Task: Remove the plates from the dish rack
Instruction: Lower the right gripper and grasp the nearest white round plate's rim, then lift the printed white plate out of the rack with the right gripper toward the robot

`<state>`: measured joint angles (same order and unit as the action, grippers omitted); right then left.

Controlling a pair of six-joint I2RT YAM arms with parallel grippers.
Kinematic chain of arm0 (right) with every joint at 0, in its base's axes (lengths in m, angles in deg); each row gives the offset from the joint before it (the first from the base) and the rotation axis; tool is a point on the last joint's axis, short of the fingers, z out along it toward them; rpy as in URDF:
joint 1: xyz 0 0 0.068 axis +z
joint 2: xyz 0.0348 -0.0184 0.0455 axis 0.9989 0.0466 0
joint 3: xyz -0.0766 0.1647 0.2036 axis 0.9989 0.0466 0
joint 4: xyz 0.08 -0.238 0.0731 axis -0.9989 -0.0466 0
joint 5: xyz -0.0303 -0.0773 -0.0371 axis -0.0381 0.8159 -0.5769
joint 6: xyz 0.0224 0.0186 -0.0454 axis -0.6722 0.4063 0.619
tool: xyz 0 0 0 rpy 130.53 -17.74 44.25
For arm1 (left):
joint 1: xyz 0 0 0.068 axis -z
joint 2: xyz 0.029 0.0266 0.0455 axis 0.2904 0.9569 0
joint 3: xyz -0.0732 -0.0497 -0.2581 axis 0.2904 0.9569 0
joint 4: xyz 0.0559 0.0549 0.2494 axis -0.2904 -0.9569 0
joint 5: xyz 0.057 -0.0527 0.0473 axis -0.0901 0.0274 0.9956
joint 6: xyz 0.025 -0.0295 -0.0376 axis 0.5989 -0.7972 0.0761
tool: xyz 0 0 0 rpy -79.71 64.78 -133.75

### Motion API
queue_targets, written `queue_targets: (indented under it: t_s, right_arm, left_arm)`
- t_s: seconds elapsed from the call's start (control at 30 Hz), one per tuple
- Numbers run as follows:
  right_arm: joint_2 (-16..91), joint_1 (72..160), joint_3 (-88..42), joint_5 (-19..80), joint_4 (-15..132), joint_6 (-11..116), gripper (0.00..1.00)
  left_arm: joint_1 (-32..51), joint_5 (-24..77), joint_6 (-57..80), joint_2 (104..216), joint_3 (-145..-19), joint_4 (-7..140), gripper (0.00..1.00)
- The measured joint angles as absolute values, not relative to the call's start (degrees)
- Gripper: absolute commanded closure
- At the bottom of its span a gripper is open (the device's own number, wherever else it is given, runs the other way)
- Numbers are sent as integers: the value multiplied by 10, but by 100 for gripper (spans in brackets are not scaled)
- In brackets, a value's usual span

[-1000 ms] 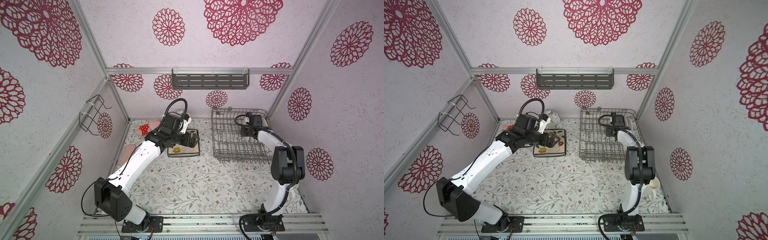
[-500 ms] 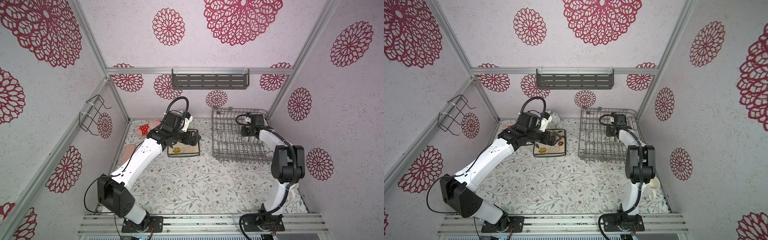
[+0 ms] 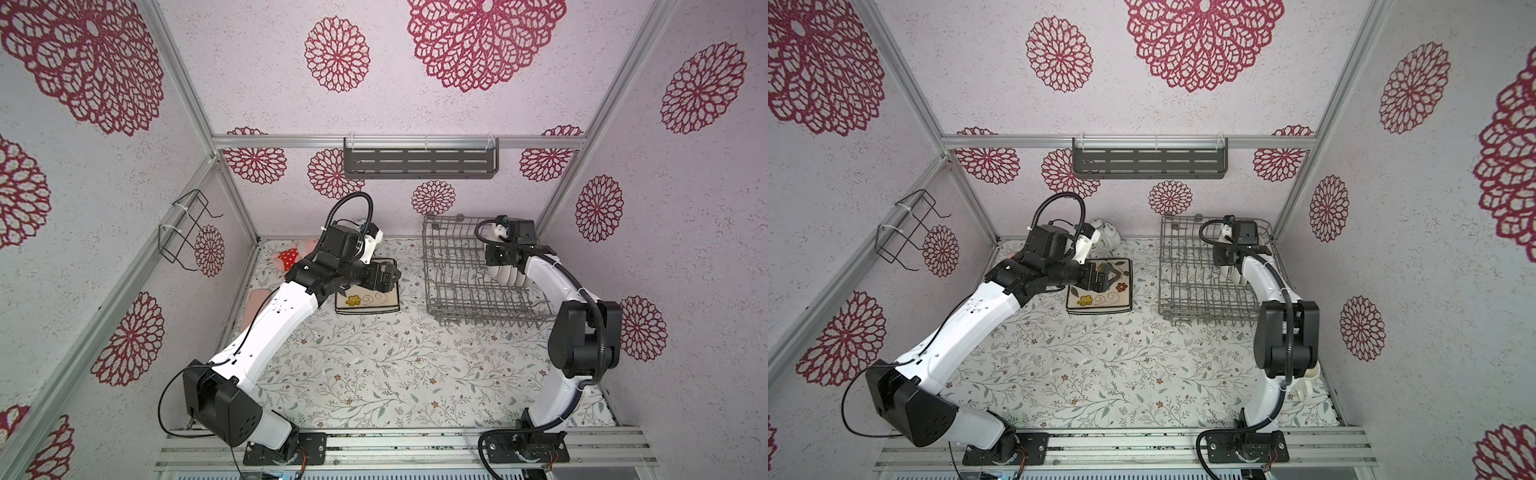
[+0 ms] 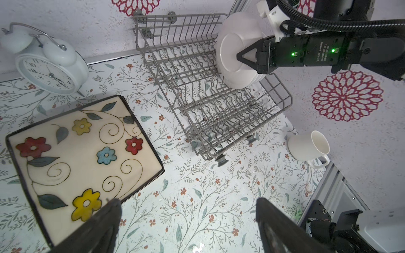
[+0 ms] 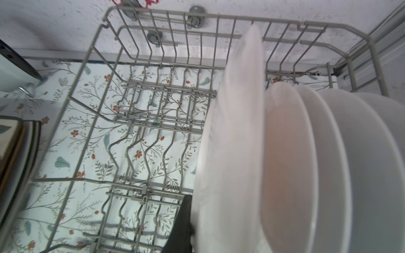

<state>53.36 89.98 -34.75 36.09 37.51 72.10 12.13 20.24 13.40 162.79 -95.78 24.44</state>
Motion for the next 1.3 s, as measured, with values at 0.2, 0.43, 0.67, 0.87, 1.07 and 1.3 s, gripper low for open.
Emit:
queue_targets:
  t_s: [0.2, 0.43, 0.67, 0.87, 1.07, 1.3]
  right_arm:
    - [441, 970, -340, 394, 360, 773, 100]
    - [283, 1145, -219, 421, 403, 860, 100]
    - [186, 1297, -86, 498, 441, 972, 100]
    - [203, 1423, -42, 600, 460, 1048, 100]
    - [249, 1491, -17, 671, 487, 1102, 100]
    - [295, 1528, 20, 723, 539, 1146, 100]
  left_arm:
    - [113, 216, 135, 1575, -942, 240, 2]
    - [38, 219, 134, 1465, -889, 235, 3]
    - [-5, 214, 133, 1384, -838, 229, 3]
    - [-15, 204, 128, 1382, -817, 227, 3]
    - [-17, 186, 119, 1379, -803, 230, 3]
    - [-19, 170, 108, 1356, -770, 232, 3]
